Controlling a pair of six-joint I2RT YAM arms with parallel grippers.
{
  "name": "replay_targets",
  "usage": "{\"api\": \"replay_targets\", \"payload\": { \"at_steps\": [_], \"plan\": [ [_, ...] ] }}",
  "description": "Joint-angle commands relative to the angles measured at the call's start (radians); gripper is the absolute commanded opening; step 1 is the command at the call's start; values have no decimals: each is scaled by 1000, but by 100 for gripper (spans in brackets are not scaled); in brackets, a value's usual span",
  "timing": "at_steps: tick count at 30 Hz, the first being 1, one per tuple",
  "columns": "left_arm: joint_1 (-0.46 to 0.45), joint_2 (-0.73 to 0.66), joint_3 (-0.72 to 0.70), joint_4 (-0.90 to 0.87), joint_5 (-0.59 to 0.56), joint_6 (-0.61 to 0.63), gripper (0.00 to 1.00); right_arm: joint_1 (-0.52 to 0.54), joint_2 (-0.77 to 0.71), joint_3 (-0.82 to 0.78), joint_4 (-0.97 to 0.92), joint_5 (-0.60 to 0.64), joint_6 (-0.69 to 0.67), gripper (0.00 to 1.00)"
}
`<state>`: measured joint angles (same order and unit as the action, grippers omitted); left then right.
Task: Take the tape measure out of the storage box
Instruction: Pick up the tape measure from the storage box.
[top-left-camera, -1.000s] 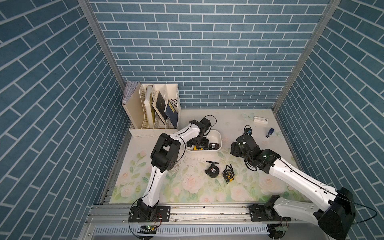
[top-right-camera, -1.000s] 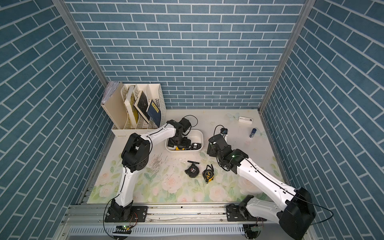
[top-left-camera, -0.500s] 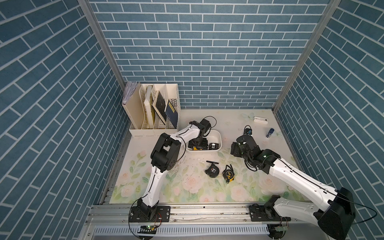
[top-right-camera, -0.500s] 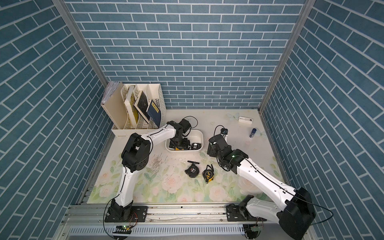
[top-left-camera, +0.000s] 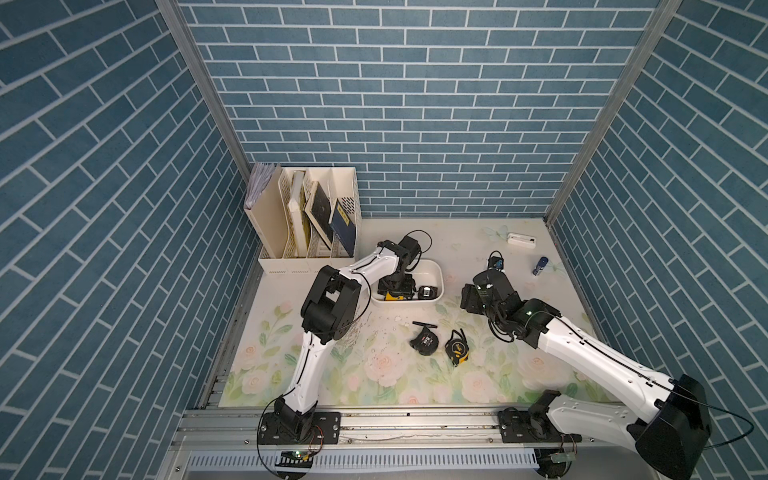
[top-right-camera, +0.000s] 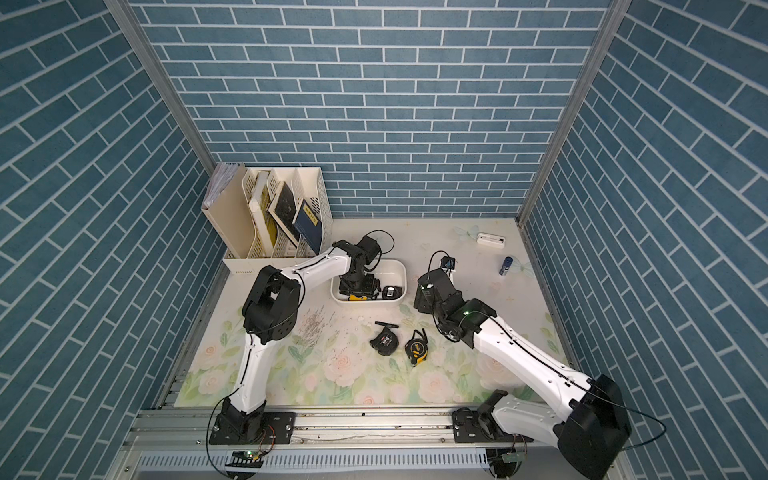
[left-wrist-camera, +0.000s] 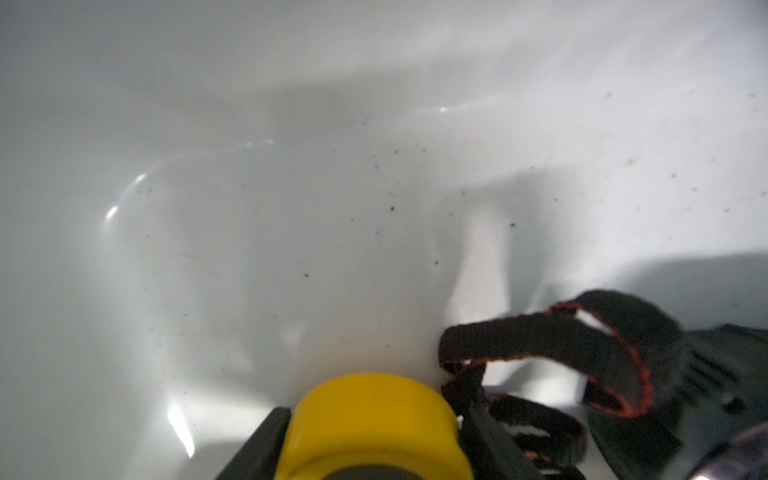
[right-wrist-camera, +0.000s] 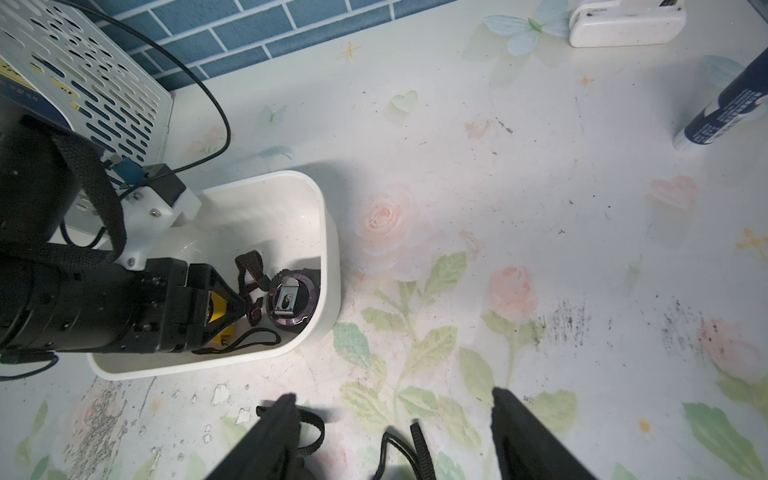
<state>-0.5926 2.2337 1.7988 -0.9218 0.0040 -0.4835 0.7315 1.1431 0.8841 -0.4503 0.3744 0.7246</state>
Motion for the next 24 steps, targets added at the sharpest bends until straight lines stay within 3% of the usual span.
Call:
{"api": "replay_targets", "payload": {
  "at_steps": [1, 15, 24],
  "plan": [
    [9, -17, 63, -36, -27, -13, 27, -4, 1, -8, 20, -7, -12, 75],
    [11, -77, 385, -201, -32, -39, 25, -4, 19, -29, 183, -89, -71, 74],
    [23, -188, 423, -148, 74, -146, 27, -5, 45, -56, 426, -163, -119, 73]
  ]
}}
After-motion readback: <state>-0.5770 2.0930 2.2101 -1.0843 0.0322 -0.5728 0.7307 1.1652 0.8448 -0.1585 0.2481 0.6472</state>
